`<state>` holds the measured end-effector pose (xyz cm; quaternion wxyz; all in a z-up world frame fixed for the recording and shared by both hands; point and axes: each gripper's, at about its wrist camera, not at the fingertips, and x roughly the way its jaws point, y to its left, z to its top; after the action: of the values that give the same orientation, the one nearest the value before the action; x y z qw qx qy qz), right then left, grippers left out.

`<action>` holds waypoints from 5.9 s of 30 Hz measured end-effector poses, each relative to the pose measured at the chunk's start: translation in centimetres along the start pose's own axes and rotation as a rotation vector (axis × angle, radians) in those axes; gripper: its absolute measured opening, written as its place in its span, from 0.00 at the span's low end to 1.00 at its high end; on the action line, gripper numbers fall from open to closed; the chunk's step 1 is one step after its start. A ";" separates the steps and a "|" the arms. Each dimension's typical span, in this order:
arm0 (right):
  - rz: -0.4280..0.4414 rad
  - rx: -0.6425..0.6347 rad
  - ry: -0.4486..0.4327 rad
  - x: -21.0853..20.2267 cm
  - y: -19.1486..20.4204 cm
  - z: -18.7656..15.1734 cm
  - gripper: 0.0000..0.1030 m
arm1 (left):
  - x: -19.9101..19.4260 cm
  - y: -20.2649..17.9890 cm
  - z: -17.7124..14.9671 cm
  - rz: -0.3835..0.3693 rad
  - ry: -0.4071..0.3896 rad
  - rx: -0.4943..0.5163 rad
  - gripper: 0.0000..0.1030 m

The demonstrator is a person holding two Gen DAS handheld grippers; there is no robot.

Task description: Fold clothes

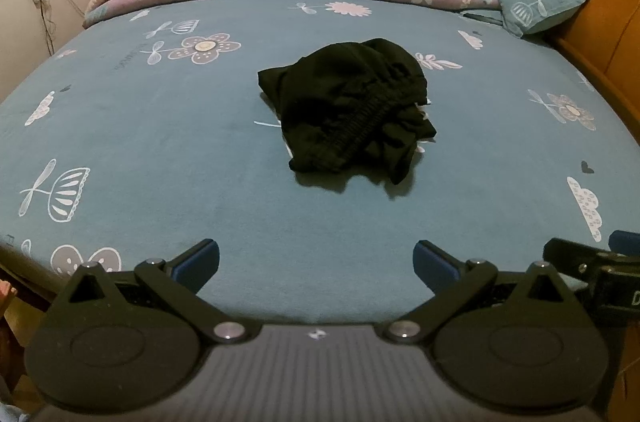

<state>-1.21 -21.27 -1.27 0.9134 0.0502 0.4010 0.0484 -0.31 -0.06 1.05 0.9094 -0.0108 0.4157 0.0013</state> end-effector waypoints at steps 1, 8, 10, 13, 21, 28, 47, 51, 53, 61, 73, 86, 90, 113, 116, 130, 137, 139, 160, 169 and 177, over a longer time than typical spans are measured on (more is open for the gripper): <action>-0.003 0.000 -0.001 0.0 0.0 0.0 1.00 | 0.0 0.0 0.0 0.000 0.001 0.000 0.99; -0.011 -0.003 -0.002 -0.2 0.1 0.0 1.00 | -0.1 -0.2 0.0 -0.002 0.002 0.002 0.99; -0.013 0.002 -0.004 -0.2 0.0 0.0 1.00 | -0.1 -0.2 0.0 -0.002 0.001 0.002 0.99; -0.013 0.009 -0.004 -0.2 -0.1 0.0 1.00 | -0.1 -0.2 -0.1 -0.003 -0.001 0.004 0.99; -0.017 0.004 -0.003 -0.1 -0.1 -0.1 1.00 | -0.1 -0.3 -0.4 -0.008 -0.003 0.006 0.99; -0.022 0.019 -0.007 -0.1 -0.2 -0.1 1.00 | -0.1 -0.3 -0.4 -0.007 -0.007 0.002 0.99; -0.023 0.015 -0.024 -0.5 -0.5 -0.2 1.00 | 0.1 -0.4 -0.7 -0.014 -0.011 0.004 0.99; -0.022 0.010 -0.024 -0.5 -0.5 -0.2 1.00 | 0.1 -0.5 -0.6 -0.013 -0.010 0.004 0.99; -0.016 0.005 -0.024 -0.5 -0.6 -0.3 1.00 | 0.1 -0.5 -0.5 -0.012 -0.012 0.006 0.99; 0.014 0.014 -0.033 -0.3 -1.1 -0.6 1.00 | 1.4 -1.2 -0.5 -0.006 -0.009 0.017 0.99; 0.055 0.071 -0.167 3.1 -2.9 -1.7 1.00 | 4.5 -1.0 -0.8 -0.082 -0.112 0.004 0.99; 0.050 0.159 -0.016 10.3 -4.4 0.0 1.00 | 11.4 -1.2 0.4 -0.072 -0.083 0.132 0.99; 0.050 0.144 0.003 12.4 -4.6 0.9 0.99 | 12.8 -0.9 1.2 -0.087 -0.122 0.125 0.99; 0.028 0.030 0.111 19.1 -4.4 1.4 1.00 | 17.8 -3.8 -0.3 0.126 -0.274 0.837 0.69; 0.018 0.009 0.111 19.2 -4.2 1.4 1.00 | 18.4 -4.0 -0.9 0.154 -0.285 0.959 0.62; -0.019 -0.061 0.096 19.9 -3.4 0.8 1.00 | 19.9 -4.6 -4.7 0.233 -0.449 1.478 0.63; -0.046 -0.111 0.105 20.1 -2.6 0.5 1.00 | 20.1 -4.4 -3.3 0.180 -0.399 1.407 0.68; -0.048 -0.116 0.109 20.2 -2.6 0.5 1.00 | 20.1 -4.2 -2.9 0.172 -0.387 1.393 0.69; -0.049 -0.130 0.085 20.0 -2.5 0.1 1.00 | 20.9 -4.2 -4.3 0.276 -0.451 1.623 0.61; -0.062 -0.126 0.082 20.0 -2.0 -0.1 1.00 | 22.4 -5.5 -3.9 0.327 -0.518 1.695 0.62; -0.071 -0.121 0.068 19.5 -1.2 -0.8 1.00 | 21.5 -5.3 -4.5 0.290 -0.505 1.661 0.23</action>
<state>11.36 -19.93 -16.16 0.9018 -0.0211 0.4297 0.0416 10.47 -5.60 -18.03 0.6790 0.7077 0.0661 -0.1835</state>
